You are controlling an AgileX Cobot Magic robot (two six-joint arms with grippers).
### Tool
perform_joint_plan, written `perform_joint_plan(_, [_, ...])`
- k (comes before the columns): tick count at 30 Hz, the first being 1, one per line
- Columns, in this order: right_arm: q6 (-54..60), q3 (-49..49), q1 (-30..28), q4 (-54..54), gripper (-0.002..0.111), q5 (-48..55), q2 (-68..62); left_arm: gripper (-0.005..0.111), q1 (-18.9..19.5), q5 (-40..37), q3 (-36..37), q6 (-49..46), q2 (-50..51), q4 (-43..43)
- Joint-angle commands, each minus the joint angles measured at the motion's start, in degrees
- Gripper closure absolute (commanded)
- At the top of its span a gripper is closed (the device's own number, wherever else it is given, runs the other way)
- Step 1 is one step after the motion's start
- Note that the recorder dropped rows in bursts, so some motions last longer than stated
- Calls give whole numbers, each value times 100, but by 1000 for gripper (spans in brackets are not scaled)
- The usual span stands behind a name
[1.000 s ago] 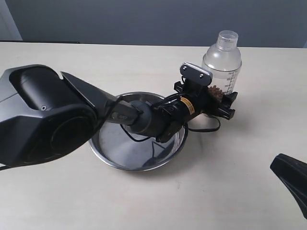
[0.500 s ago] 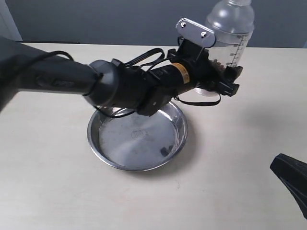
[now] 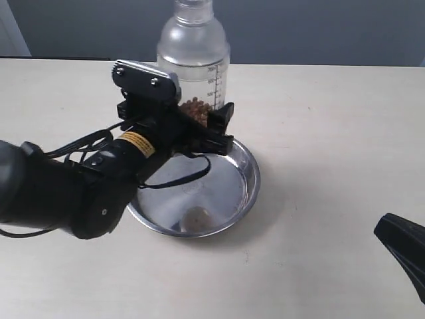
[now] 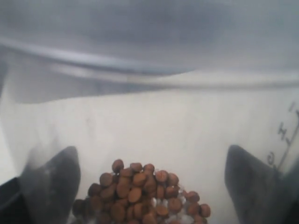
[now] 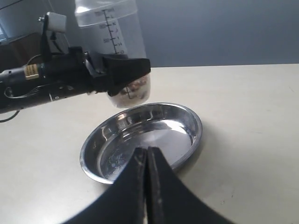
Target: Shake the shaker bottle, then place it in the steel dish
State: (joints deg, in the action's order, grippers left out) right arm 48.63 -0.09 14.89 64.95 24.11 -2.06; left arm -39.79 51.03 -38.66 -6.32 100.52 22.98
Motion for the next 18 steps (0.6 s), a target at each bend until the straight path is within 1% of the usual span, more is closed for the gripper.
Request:
perform_joint_plan(1, [20, 9, 7, 0, 109, -48, 21, 107, -38, 240, -79, 39, -822, -373])
perform_joint_plan(2, [20, 9, 7, 0, 109, -48, 21, 107, -49, -367, -77, -7, -880, -408])
perform_joint_plan(3, [20, 9, 7, 0, 109, -48, 21, 107, -49, -791, 13, -35, -794, -396])
perform_joint_plan(4, [20, 9, 7, 0, 109, -48, 21, 107, -49, -771, 147, -20, -623, -330])
perform_joint_plan(6, [20, 9, 7, 0, 109, -48, 21, 107, -49, -37, 502, 467, -206, -274])
perform_joint_plan(7, [20, 9, 7, 0, 109, -48, 21, 107, -49, 320, 608, 929, -118, -337])
perform_joint_plan(8, [20, 9, 7, 0, 109, -48, 21, 107, -38, 716, 710, 1385, -77, -599])
perform_joint_plan(9, [20, 9, 7, 0, 109, -48, 21, 107, 4, 874, 733, 1748, -77, -1130])
perform_joint_plan(11, [20, 9, 7, 0, 109, -48, 21, 107, 146, 1090, 717, 1979, -131, -2298])
perform_joint_plan(12, [20, 9, 7, 0, 109, -48, 21, 107, 160, 869, 720, 1896, -215, -2137])
perform_joint_plan(13, [20, 9, 7, 0, 109, -48, 21, 107, 122, 576, 720, 1649, -301, -1502])
perform_joint_plan(14, [20, 9, 7, 0, 109, -48, 21, 107, 49, 288, 720, 806, -421, -69])
perform_joint_plan(15, [20, 9, 7, 0, 109, -48, 21, 107, -46, 284, 720, 207, -493, 812])
perform_joint_plan(16, [20, 9, 7, 0, 109, -48, 21, 107, -107, 346, 720, -216, -562, 1251])
perform_joint_plan(17, [20, 9, 7, 0, 109, -48, 21, 107, -152, 263, 720, -160, -675, 920])
perform_joint_plan(18, [20, 9, 7, 0, 109, -48, 21, 107, -152, 132, 720, 241, -742, -213])
